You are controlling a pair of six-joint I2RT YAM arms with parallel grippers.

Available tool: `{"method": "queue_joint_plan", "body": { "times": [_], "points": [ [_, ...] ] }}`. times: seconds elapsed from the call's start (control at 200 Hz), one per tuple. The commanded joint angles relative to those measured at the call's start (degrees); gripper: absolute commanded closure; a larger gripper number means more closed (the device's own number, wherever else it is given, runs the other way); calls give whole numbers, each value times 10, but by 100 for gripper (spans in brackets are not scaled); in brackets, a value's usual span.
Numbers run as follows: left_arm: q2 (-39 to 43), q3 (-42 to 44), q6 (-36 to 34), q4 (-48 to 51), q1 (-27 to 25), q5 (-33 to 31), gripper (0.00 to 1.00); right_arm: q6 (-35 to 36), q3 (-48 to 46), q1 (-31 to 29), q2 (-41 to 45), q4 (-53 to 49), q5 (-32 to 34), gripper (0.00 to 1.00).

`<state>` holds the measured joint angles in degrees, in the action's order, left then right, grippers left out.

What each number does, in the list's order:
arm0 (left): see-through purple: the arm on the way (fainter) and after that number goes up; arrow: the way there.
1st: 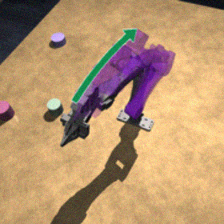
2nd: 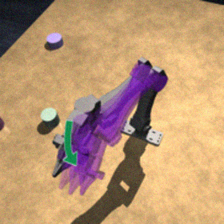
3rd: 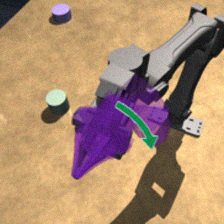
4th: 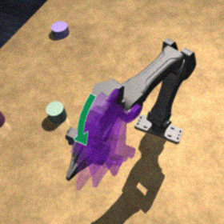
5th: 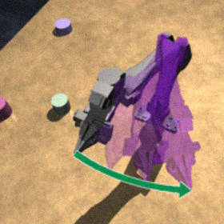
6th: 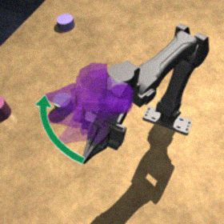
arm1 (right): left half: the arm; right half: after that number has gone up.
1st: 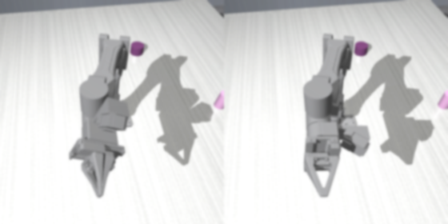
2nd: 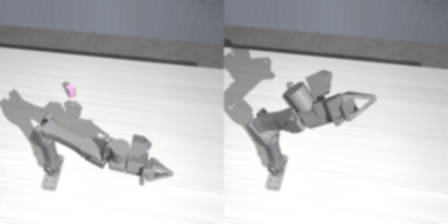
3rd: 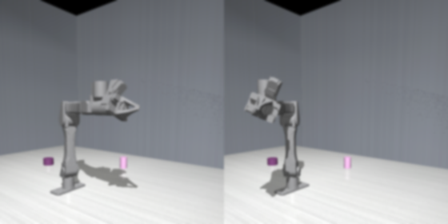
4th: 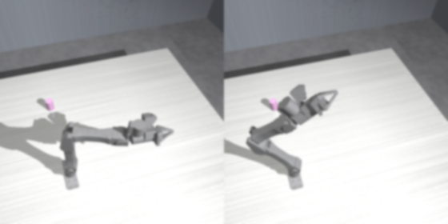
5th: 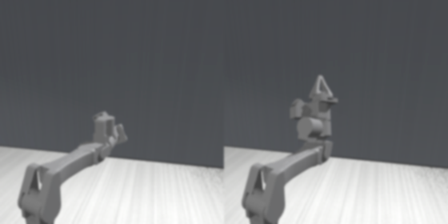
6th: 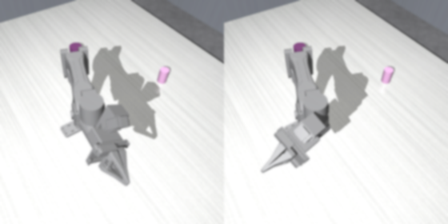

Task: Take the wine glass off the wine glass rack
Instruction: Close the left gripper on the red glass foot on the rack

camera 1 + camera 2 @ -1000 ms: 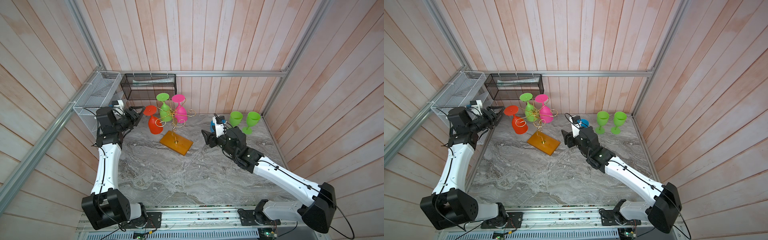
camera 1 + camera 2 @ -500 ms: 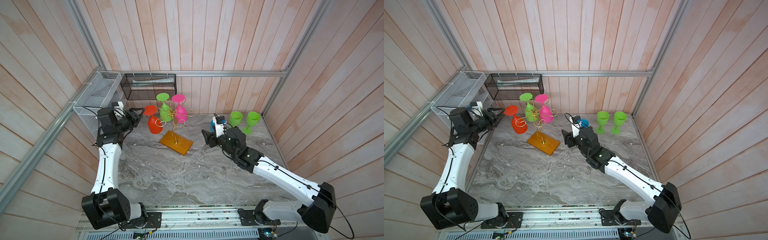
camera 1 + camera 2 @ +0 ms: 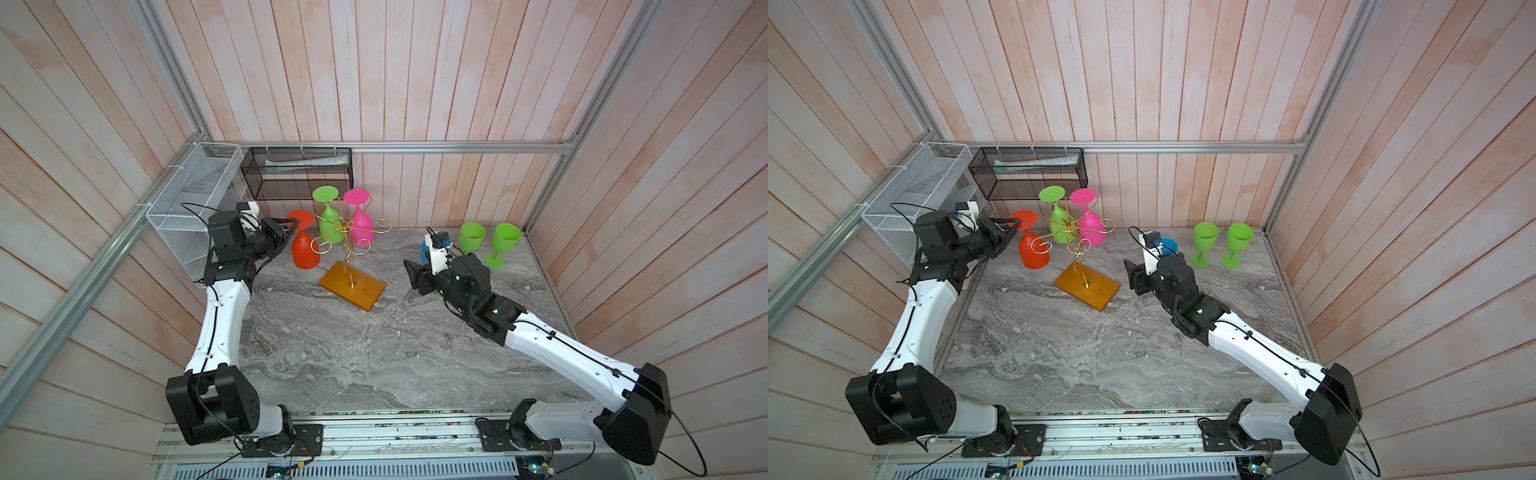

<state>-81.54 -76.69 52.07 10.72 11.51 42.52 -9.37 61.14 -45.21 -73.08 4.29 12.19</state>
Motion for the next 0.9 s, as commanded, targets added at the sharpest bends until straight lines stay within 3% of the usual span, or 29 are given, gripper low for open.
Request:
{"method": "queue_joint_plan", "body": {
  "times": [0.0,0.43,0.895],
  "points": [
    [13,-17,-14,8,0,-13,78,4,14,-3,-4,-1,10,33],
    [31,-26,-13,14,1,-18,81,4,18,-3,-5,-3,6,33],
    [20,-41,-11,6,0,-22,99,12,28,-3,-8,-11,14,34]
  ]
}}
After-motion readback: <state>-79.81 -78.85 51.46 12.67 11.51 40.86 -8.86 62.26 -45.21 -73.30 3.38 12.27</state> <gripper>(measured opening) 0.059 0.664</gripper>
